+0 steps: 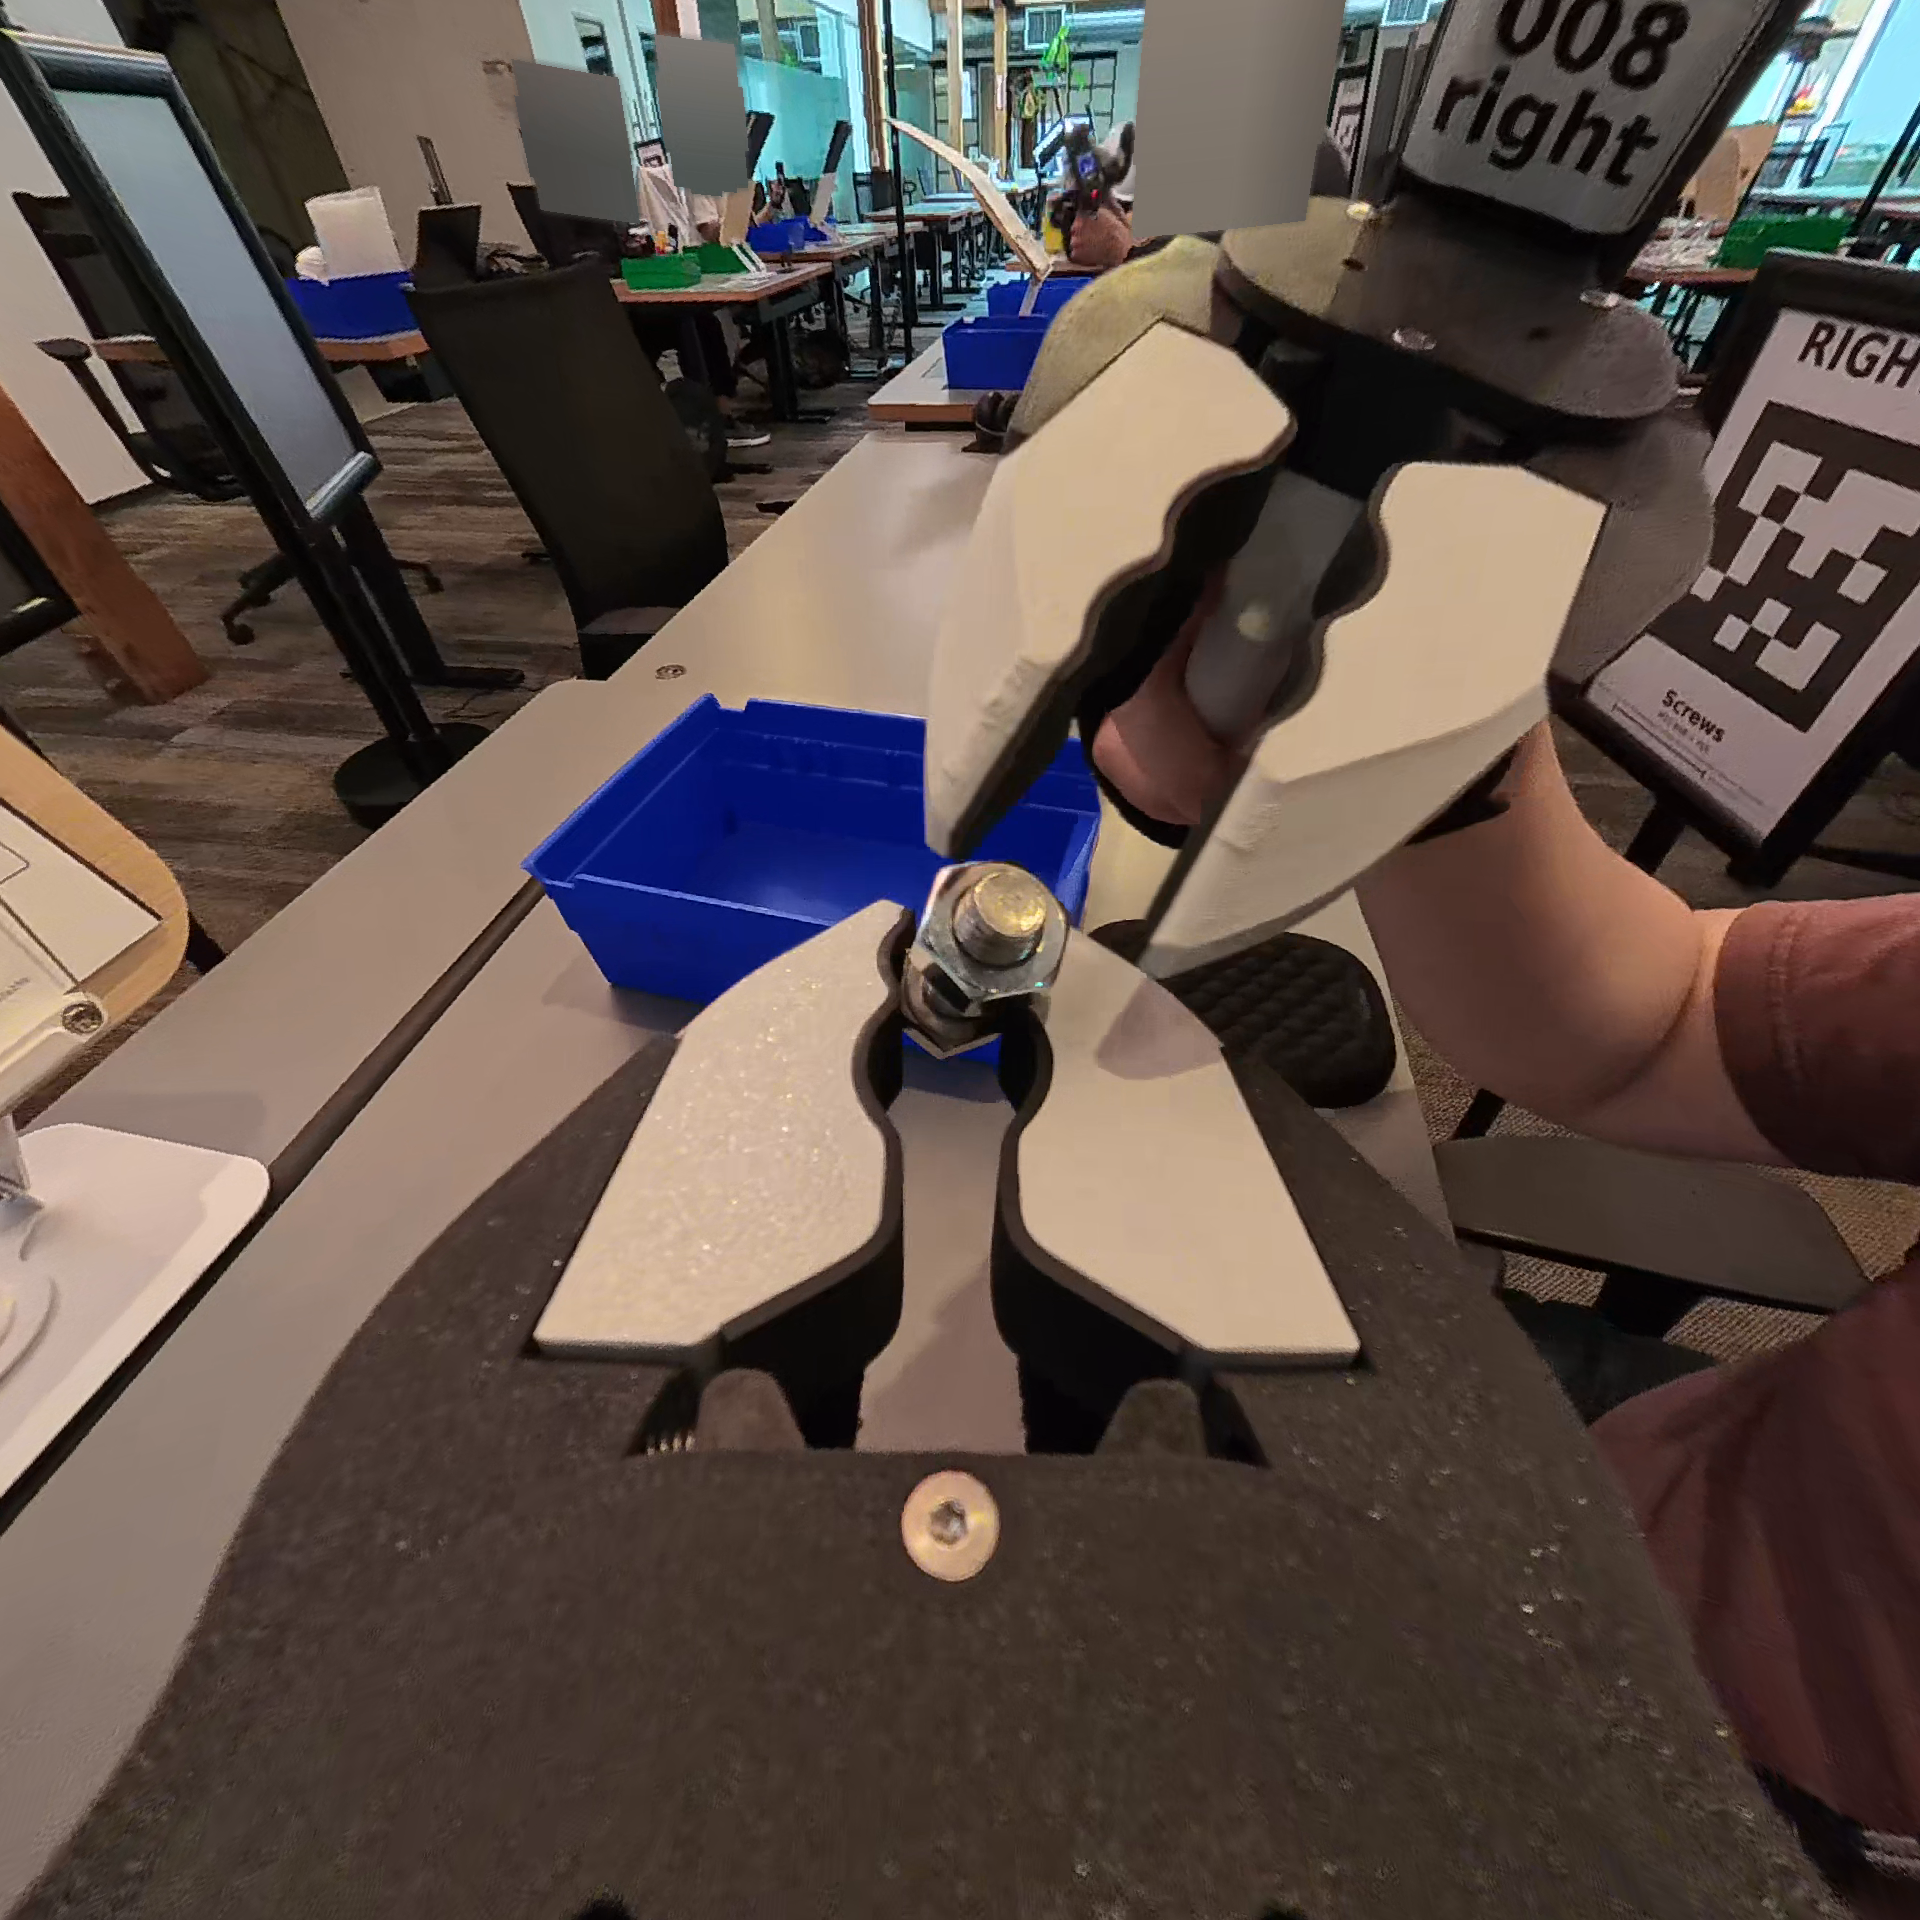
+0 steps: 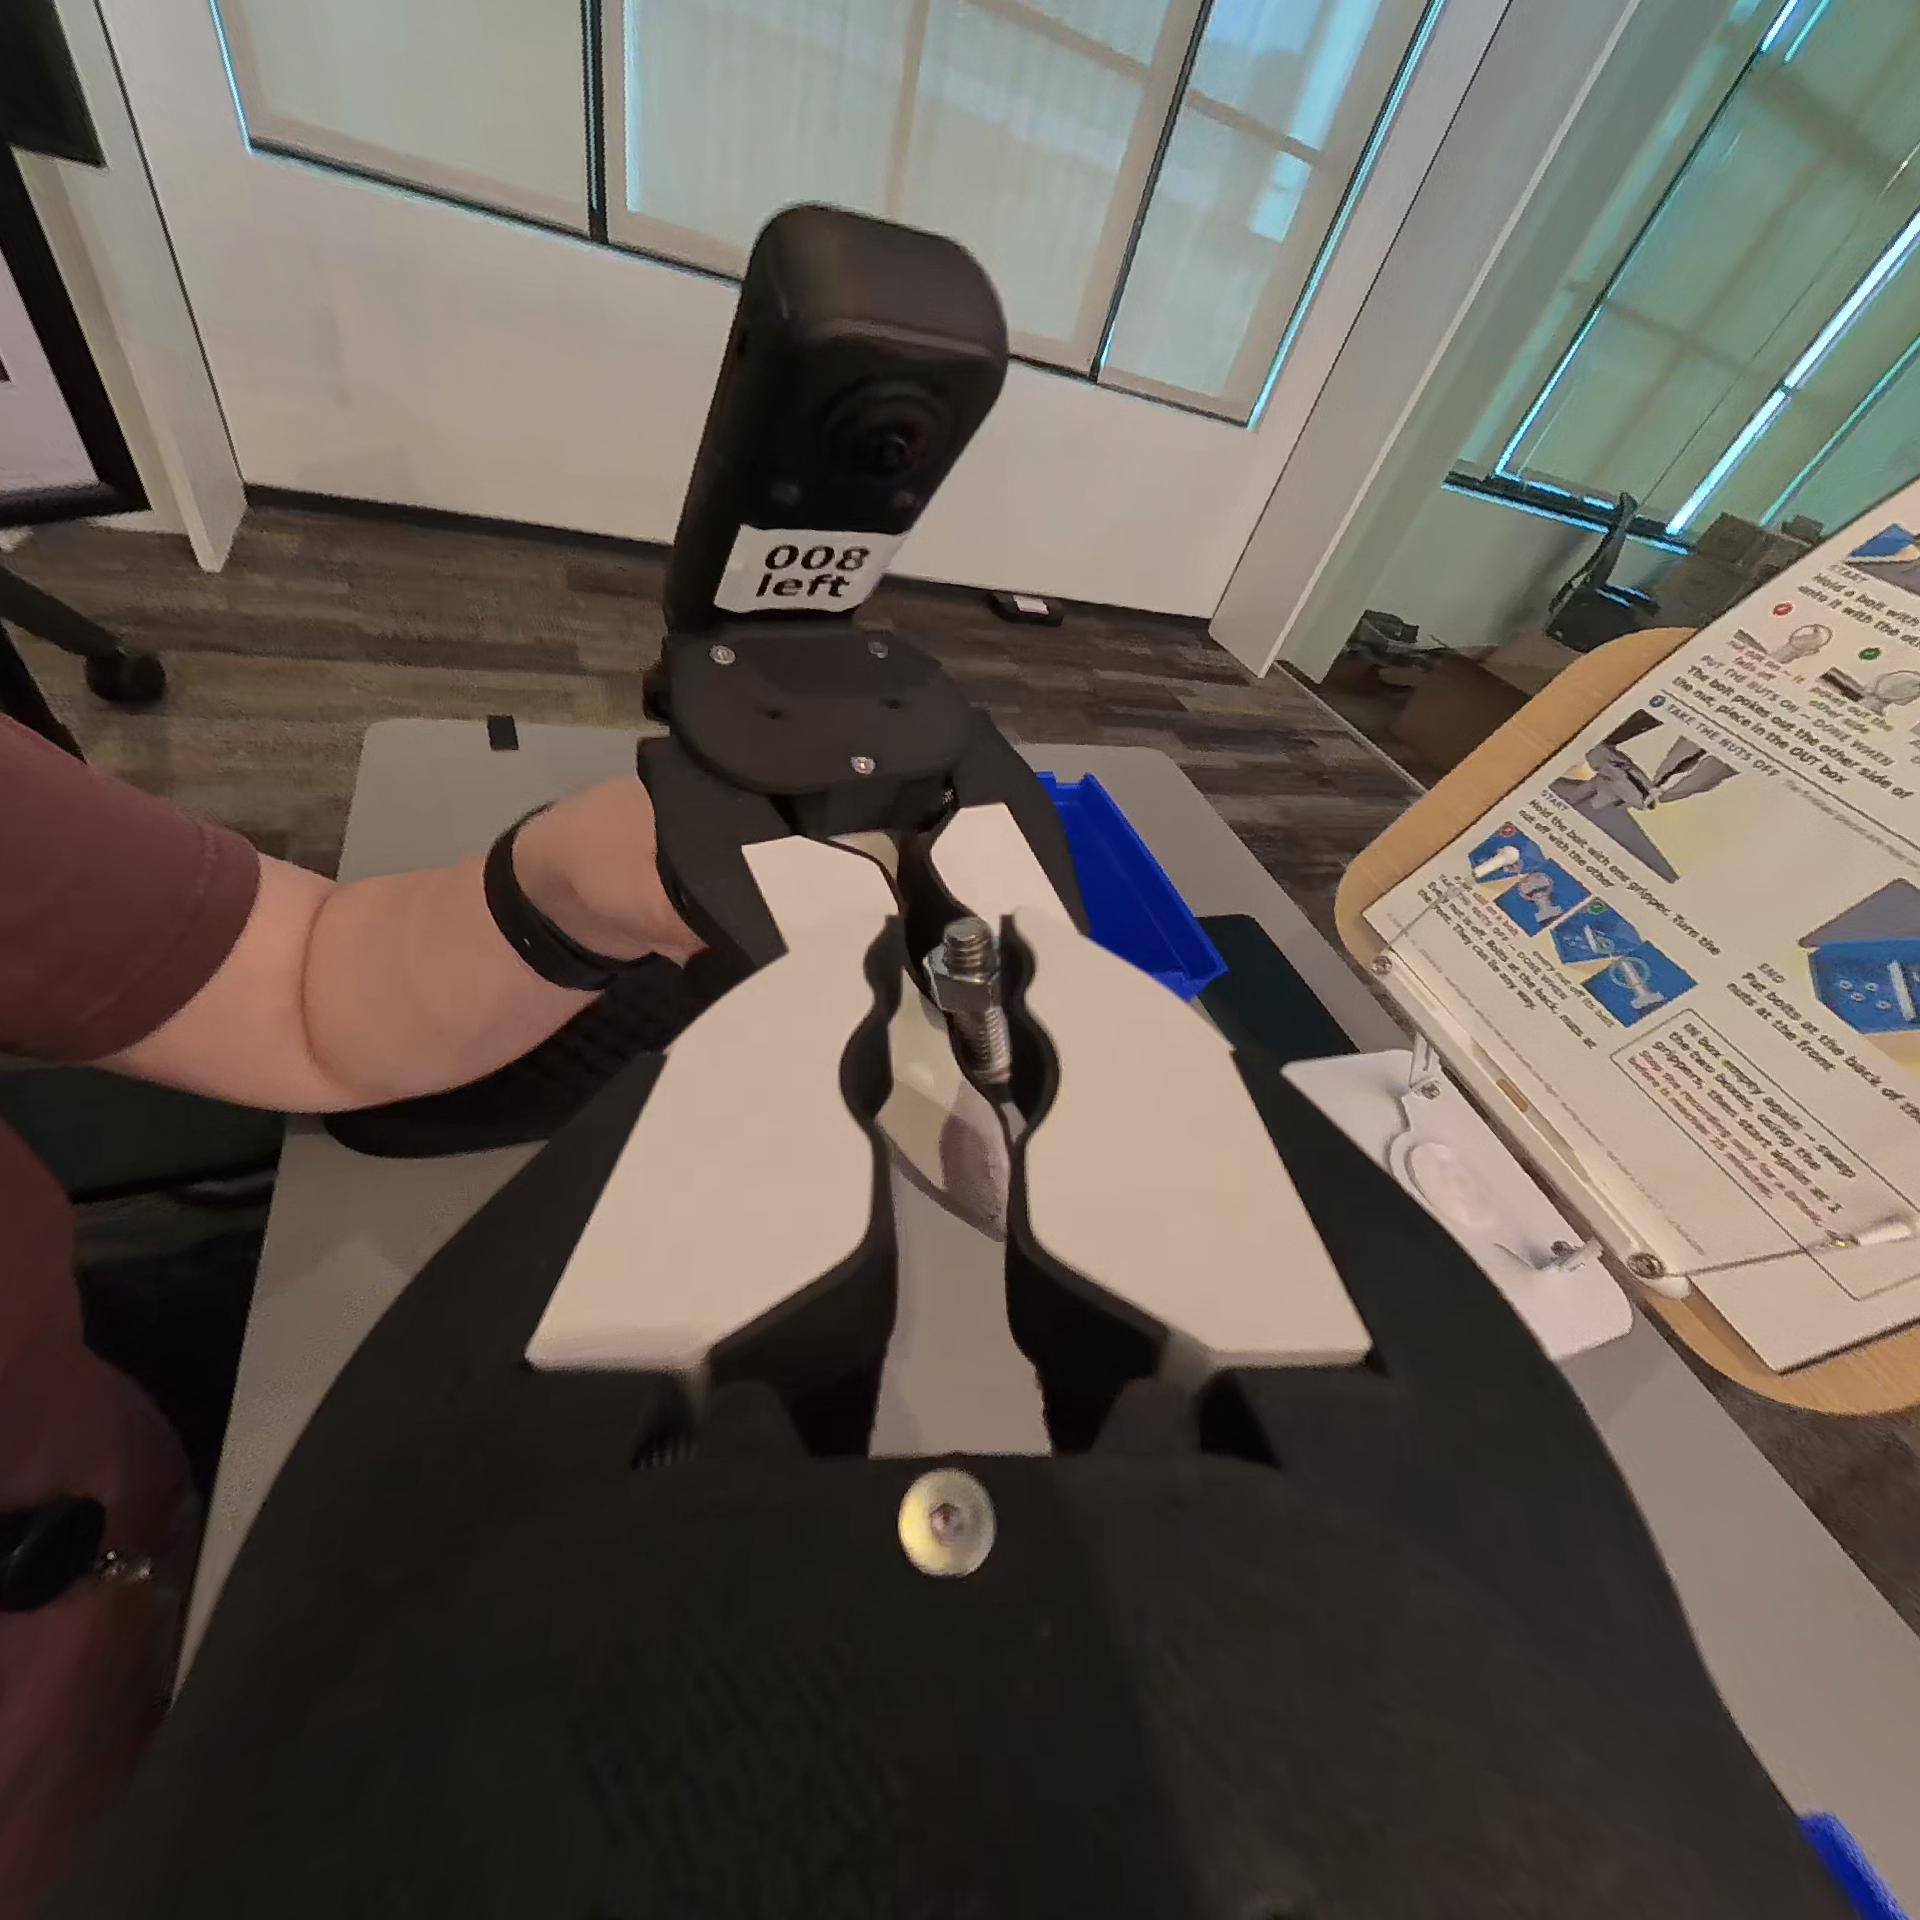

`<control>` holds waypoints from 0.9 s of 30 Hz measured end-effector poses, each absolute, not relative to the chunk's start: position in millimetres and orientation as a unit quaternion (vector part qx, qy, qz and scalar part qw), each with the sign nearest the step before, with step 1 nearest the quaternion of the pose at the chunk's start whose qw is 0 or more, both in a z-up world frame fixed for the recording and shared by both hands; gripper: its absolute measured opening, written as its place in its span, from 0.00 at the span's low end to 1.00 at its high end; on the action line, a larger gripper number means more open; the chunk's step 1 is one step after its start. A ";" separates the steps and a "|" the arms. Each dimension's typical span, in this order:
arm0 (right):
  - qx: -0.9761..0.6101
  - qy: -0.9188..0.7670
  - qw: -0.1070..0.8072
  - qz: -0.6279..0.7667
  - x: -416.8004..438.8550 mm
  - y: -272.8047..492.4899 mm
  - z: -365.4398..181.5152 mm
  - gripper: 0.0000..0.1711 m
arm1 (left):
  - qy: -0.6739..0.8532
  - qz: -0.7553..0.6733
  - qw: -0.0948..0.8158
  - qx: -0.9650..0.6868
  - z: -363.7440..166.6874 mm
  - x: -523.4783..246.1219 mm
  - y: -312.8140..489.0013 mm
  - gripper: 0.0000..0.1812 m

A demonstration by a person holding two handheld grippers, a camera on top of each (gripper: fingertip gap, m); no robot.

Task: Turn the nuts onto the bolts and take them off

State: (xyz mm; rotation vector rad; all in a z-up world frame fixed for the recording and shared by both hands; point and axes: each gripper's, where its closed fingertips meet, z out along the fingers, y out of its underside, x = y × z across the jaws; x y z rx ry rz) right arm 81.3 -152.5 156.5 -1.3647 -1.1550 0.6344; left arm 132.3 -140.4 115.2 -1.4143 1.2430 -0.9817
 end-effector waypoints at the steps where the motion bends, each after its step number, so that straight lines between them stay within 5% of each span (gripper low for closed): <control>1: -0.590 -0.499 0.579 0.260 81.4 -151.0 153.8 0.09 | 0.513 -0.402 0.486 -0.583 114.0 132.9 -140.6 0.07; 12: -0.613 -0.461 0.569 0.298 89.9 -145.5 158.7 0.05 | 0.519 -0.419 0.475 -0.574 114.4 136.1 -147.1 0.07; 16: -0.607 -0.410 0.555 0.394 100.9 -141.0 171.0 0.05 | 0.516 -0.419 0.466 -0.584 112.0 136.1 -145.8 0.20; 27: -0.583 -0.395 0.530 0.472 104.3 -143.5 170.4 0.05 | 0.505 -0.450 0.489 -0.551 124.2 140.3 -151.5 0.10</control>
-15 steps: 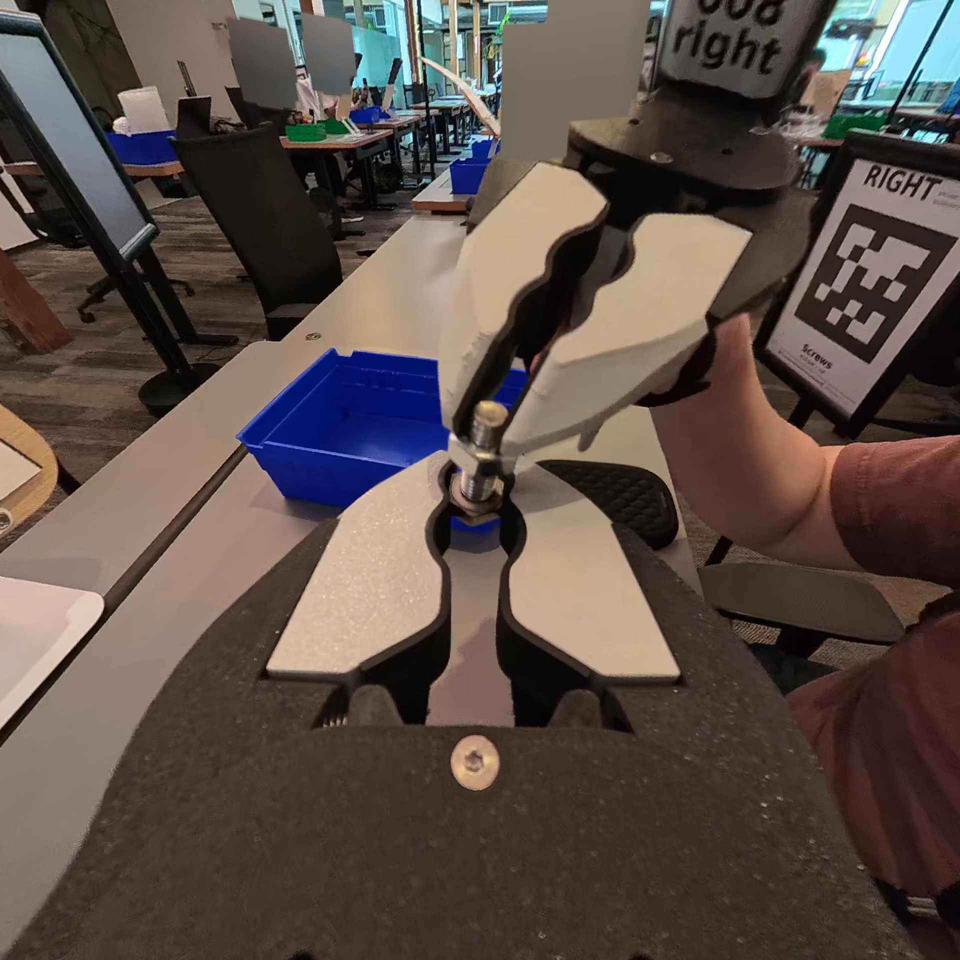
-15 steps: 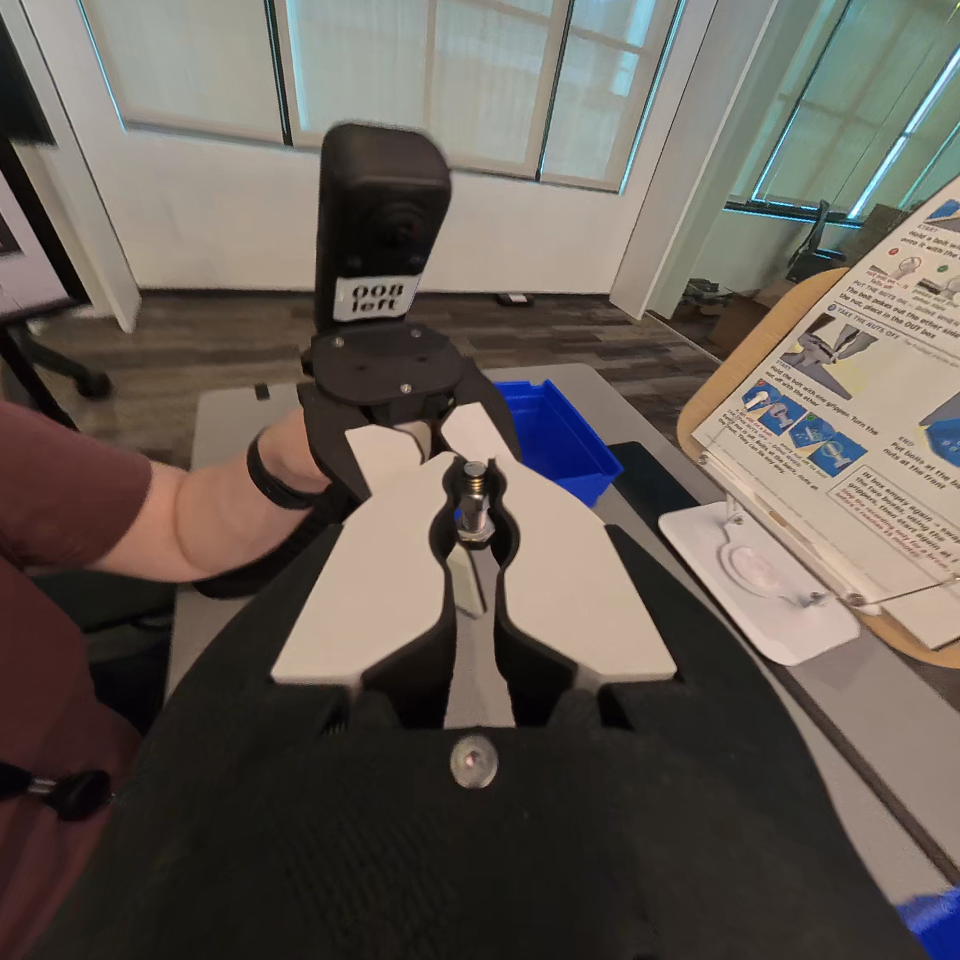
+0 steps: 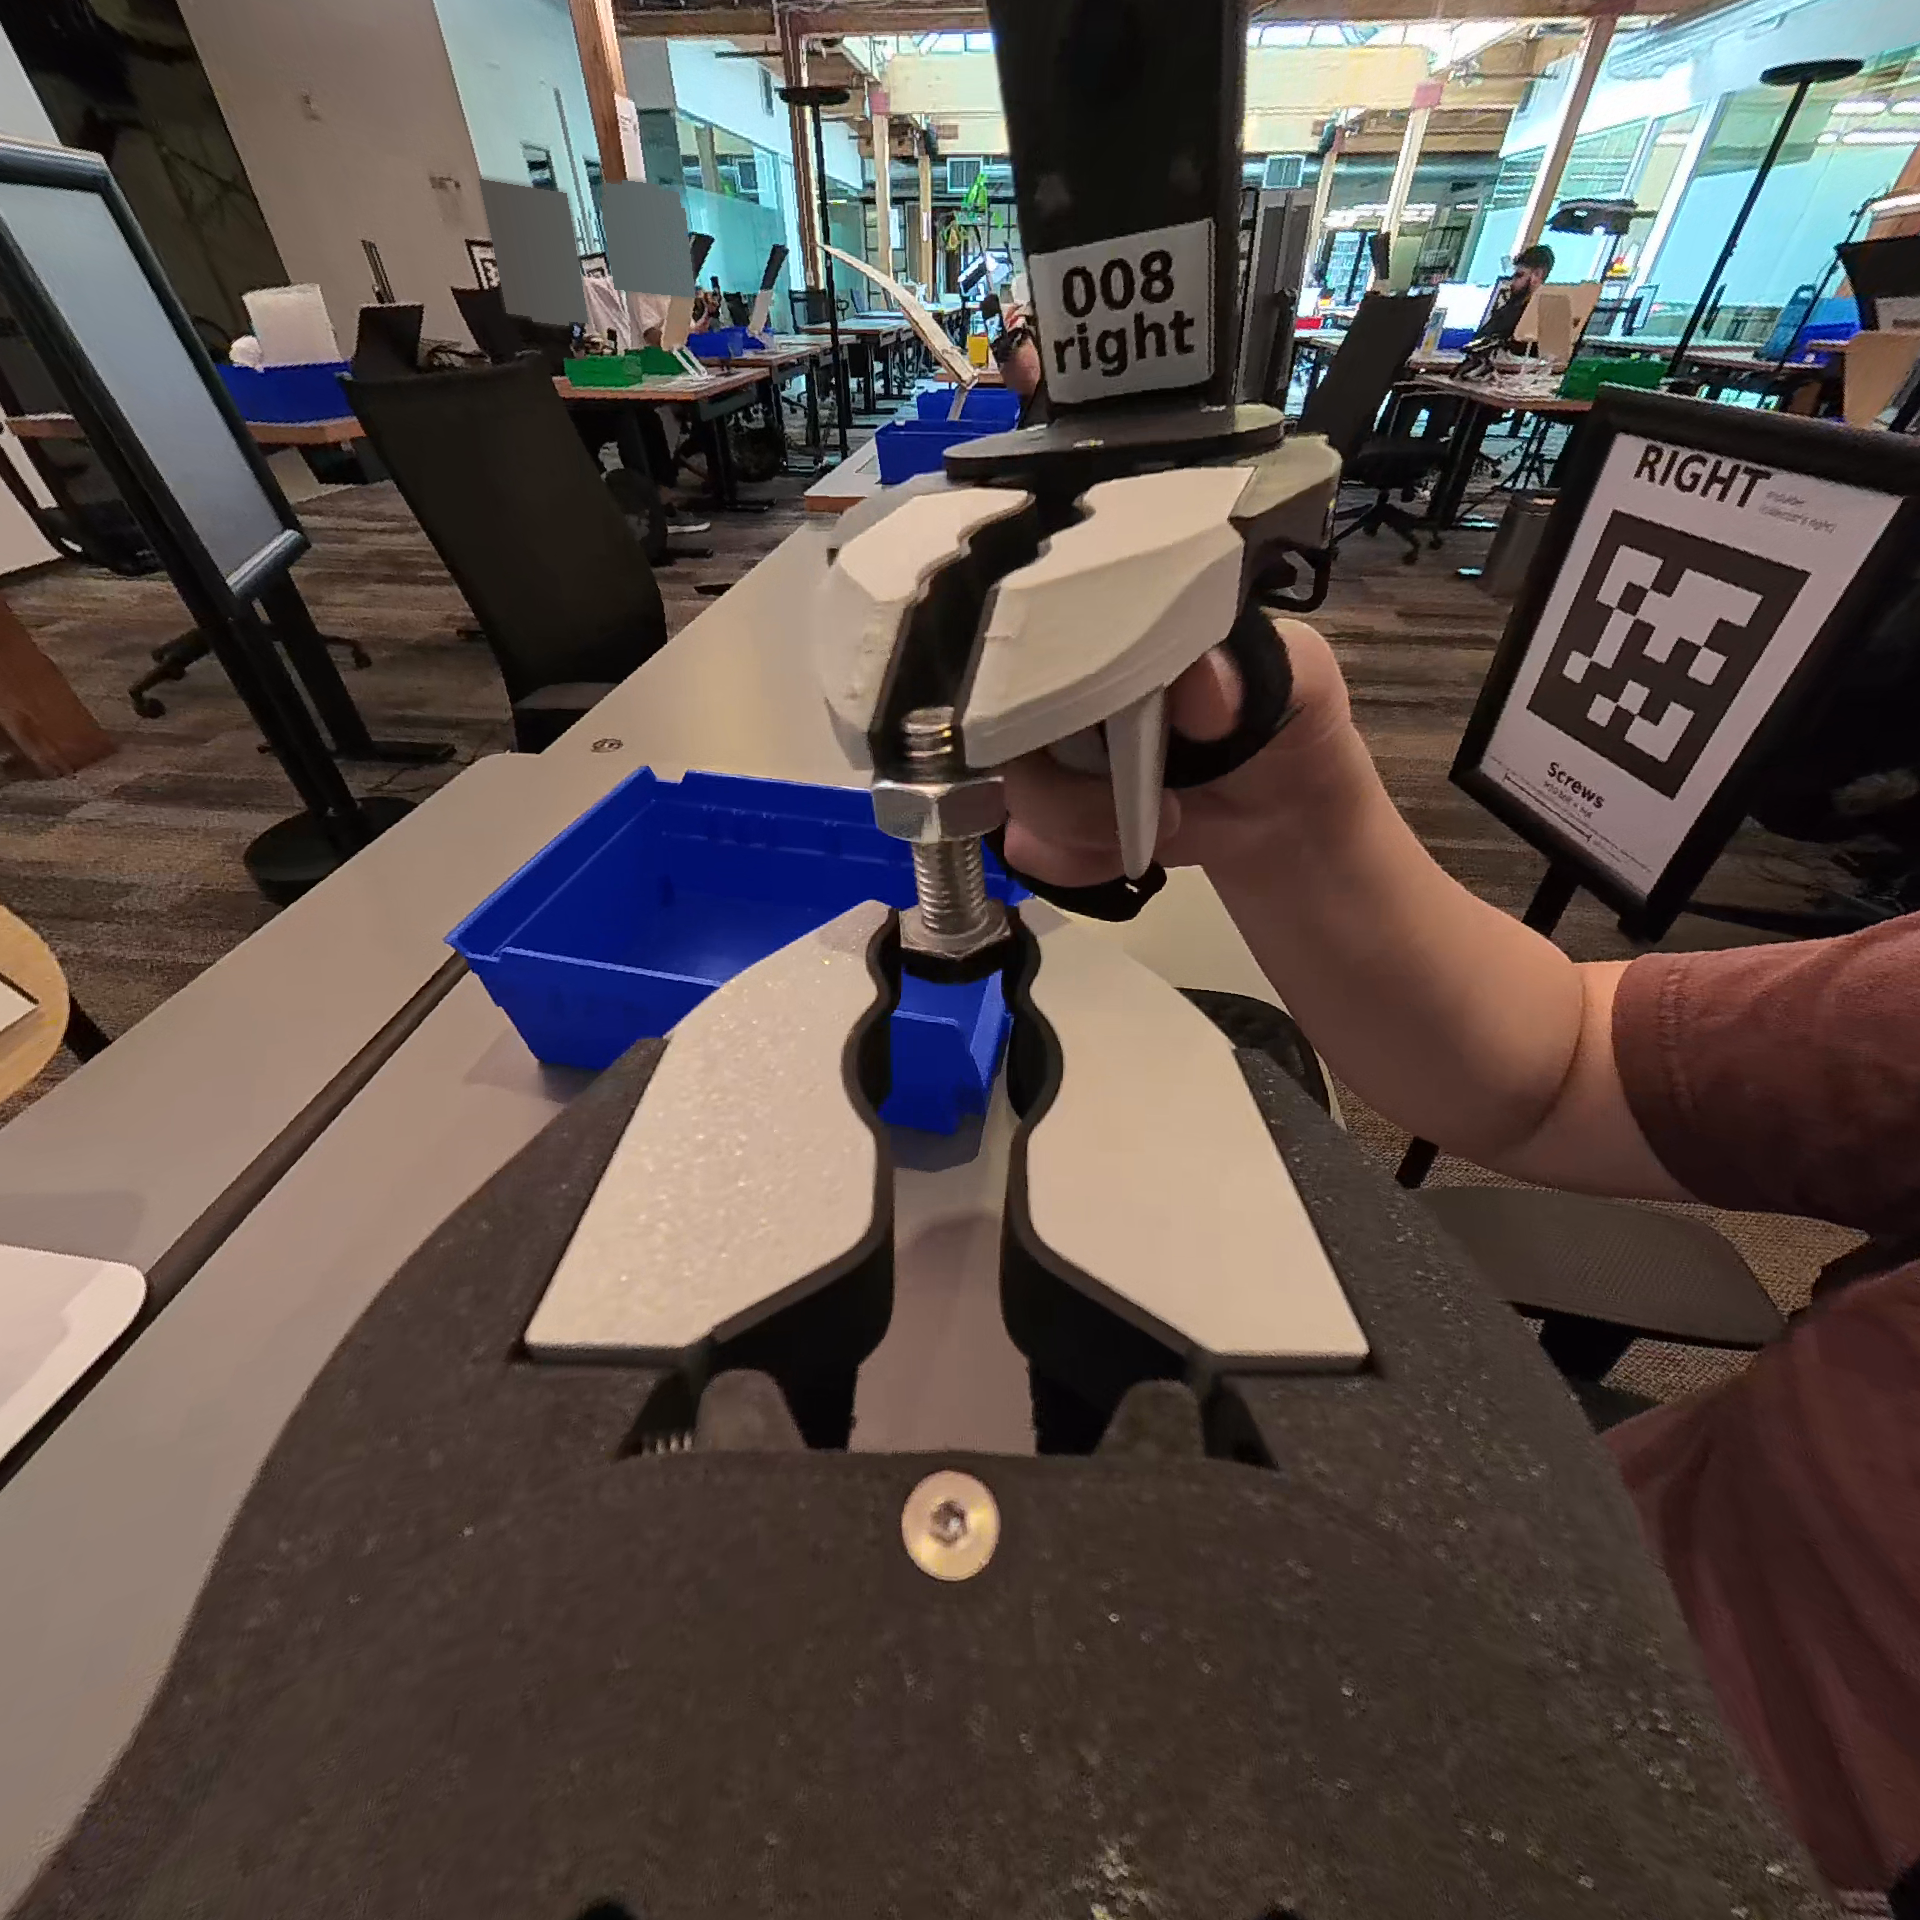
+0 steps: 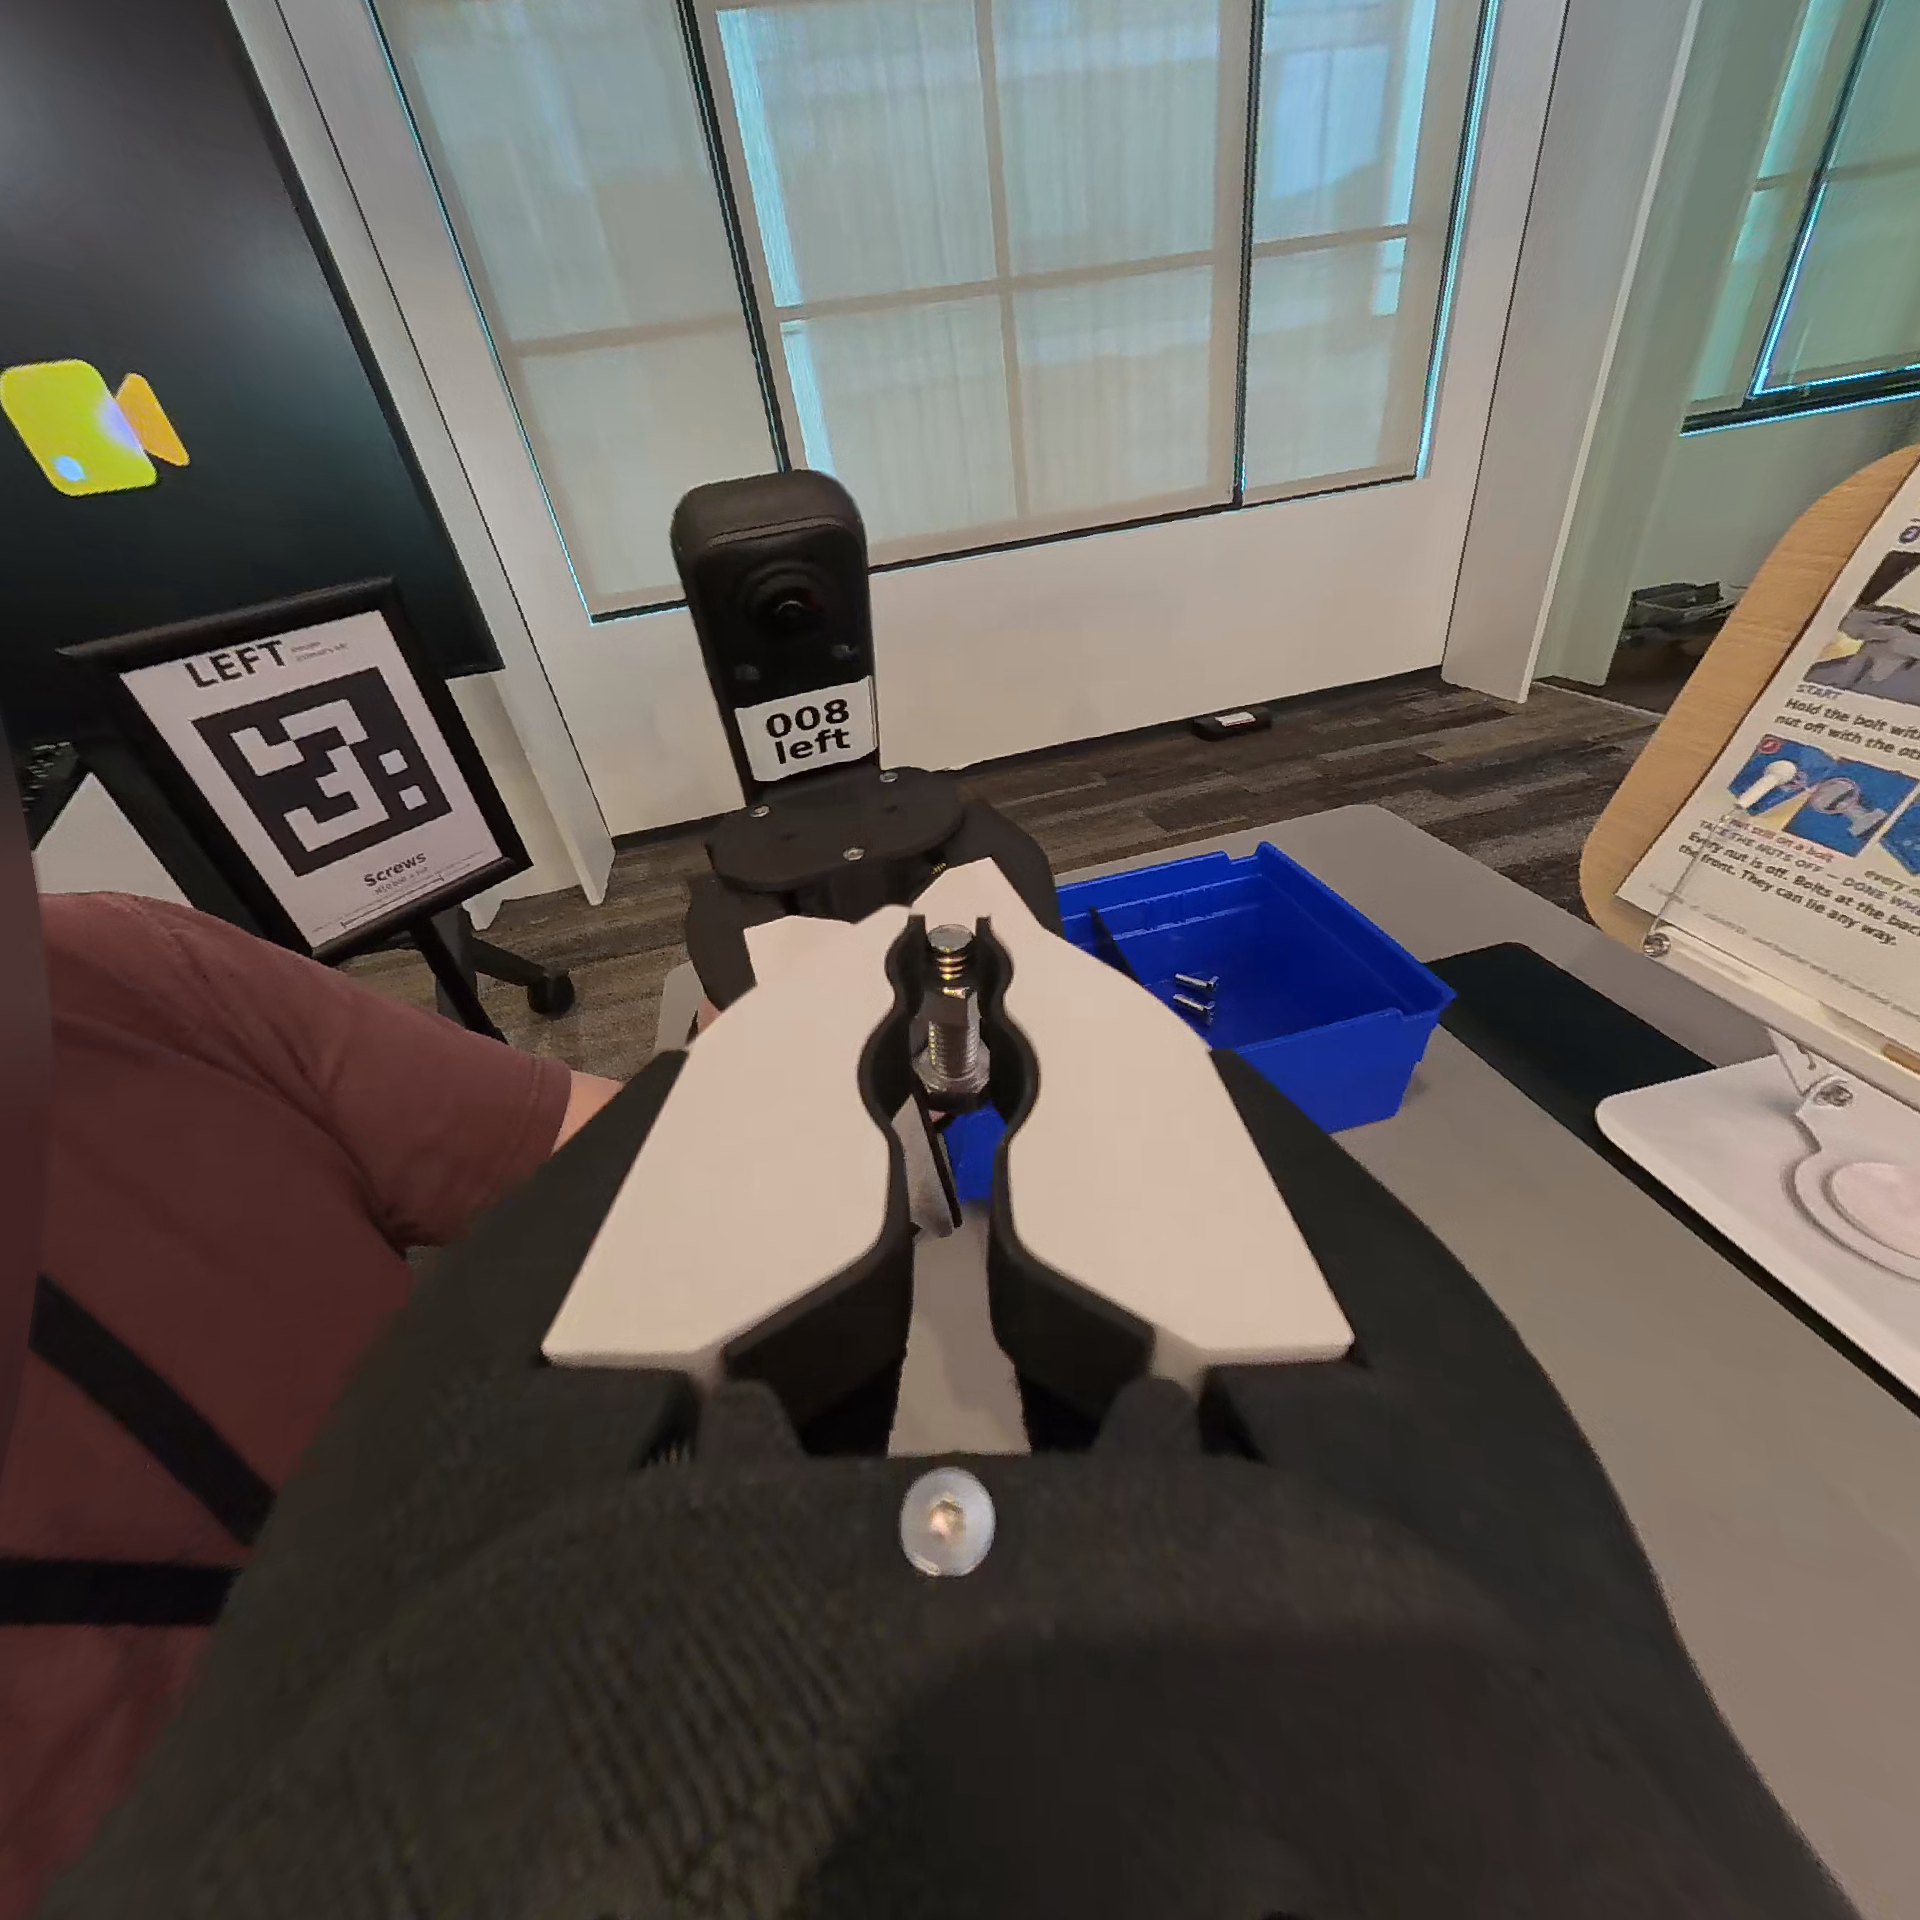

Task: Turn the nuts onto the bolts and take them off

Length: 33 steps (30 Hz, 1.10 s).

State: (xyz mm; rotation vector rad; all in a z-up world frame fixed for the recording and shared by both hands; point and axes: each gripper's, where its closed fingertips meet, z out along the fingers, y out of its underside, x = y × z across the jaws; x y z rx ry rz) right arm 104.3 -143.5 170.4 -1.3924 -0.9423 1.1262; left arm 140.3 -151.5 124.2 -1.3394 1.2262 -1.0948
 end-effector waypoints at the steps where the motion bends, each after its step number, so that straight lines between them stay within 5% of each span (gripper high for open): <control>1: -0.583 -0.397 0.531 0.470 104.4 -143.8 170.0 0.05 | 0.506 -0.451 0.486 -0.551 123.7 140.4 -151.7 0.10; 9: -0.567 -0.412 0.540 0.466 104.9 -148.0 170.8 0.05 | 0.506 -0.462 0.480 -0.548 124.9 139.9 -153.8 0.09; 13: -0.545 -0.390 0.568 0.479 110.1 -148.5 179.1 0.26 | 0.509 -0.443 0.488 -0.554 123.6 138.7 -152.0 0.09; 33: -0.586 -0.384 0.569 0.431 111.1 -140.9 151.9 0.18 | 0.498 -0.447 0.487 -0.560 125.3 135.5 -149.8 0.09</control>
